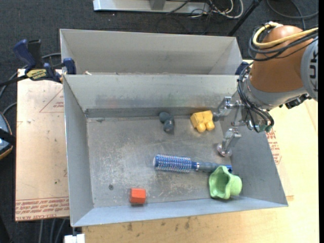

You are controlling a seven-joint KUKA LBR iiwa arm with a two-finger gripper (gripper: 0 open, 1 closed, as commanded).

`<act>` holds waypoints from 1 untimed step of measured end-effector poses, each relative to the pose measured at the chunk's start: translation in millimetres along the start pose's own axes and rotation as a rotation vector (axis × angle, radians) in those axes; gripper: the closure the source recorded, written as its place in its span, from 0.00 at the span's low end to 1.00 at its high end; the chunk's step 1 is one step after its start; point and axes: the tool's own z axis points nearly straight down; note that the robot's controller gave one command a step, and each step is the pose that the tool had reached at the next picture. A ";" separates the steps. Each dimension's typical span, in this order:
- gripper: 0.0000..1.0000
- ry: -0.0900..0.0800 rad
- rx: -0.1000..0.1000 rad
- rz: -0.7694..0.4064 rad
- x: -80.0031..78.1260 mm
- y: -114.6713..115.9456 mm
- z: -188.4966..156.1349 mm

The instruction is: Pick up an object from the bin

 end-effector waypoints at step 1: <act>0.00 -0.012 0.005 -0.344 16.7 83.7 135.7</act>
Offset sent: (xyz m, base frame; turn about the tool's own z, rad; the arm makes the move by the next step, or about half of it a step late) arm -0.0205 0.0838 -0.1390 -0.3453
